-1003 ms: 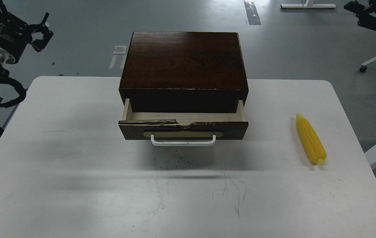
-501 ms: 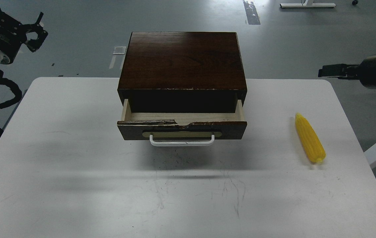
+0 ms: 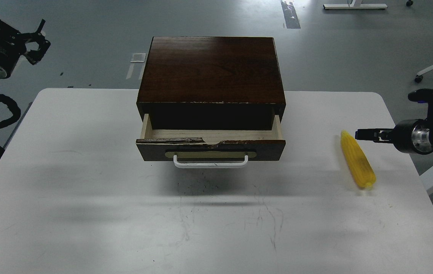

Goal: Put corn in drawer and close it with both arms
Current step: 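Reach the right gripper to the yellow corn cob and grasp it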

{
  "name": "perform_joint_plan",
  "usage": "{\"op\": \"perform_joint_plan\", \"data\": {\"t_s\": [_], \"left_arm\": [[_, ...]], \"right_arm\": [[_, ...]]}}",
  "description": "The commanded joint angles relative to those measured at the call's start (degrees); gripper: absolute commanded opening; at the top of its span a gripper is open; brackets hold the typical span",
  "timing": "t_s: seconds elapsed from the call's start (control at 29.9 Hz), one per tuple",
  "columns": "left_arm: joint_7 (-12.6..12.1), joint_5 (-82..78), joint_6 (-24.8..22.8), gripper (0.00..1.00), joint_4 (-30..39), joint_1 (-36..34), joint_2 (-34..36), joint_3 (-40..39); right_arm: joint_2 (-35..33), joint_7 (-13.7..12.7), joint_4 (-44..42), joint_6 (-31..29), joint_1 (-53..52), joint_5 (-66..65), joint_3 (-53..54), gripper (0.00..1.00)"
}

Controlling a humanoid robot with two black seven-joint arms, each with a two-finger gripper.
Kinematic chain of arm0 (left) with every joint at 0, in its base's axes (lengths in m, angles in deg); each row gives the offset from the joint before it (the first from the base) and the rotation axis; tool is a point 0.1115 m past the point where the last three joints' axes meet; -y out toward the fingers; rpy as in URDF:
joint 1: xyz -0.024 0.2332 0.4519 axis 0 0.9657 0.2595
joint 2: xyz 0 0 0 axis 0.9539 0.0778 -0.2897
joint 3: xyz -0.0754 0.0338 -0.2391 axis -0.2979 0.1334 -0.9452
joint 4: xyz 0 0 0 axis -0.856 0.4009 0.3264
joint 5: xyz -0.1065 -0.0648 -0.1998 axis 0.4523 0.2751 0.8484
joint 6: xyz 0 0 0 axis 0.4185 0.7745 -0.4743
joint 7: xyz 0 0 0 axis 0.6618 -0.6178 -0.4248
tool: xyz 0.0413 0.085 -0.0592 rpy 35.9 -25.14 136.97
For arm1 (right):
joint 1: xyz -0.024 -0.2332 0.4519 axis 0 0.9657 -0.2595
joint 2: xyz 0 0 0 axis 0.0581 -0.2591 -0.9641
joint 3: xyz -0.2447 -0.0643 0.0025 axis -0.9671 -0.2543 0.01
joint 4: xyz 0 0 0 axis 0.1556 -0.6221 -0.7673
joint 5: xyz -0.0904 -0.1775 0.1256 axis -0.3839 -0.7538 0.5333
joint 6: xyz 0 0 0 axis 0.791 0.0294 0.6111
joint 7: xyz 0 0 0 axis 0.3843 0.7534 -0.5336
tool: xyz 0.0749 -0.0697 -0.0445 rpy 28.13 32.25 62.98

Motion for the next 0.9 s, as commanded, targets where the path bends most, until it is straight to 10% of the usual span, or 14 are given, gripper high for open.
{"op": "perform_joint_plan", "data": {"t_s": [0.0,0.6,0.87], "left_arm": [[-0.05,0.01,0.0,0.98,0.0,0.02,0.49,-0.09],[-0.05,0.01,0.0,0.98,0.0,0.02,1.2,-0.09],[-0.05,0.1,0.0,0.98,0.0,-0.07,1.99,-0.18]], "right_arm": [[1.89,-0.01,-0.85,0.26,0.73,0.09,0.08,0.88],[4.18,0.08,-1.82,1.67,5.82,0.09,0.17,0.63],[2.34,1.66,-1.03,1.84,5.48,0.44,5.96,0.16]]}}
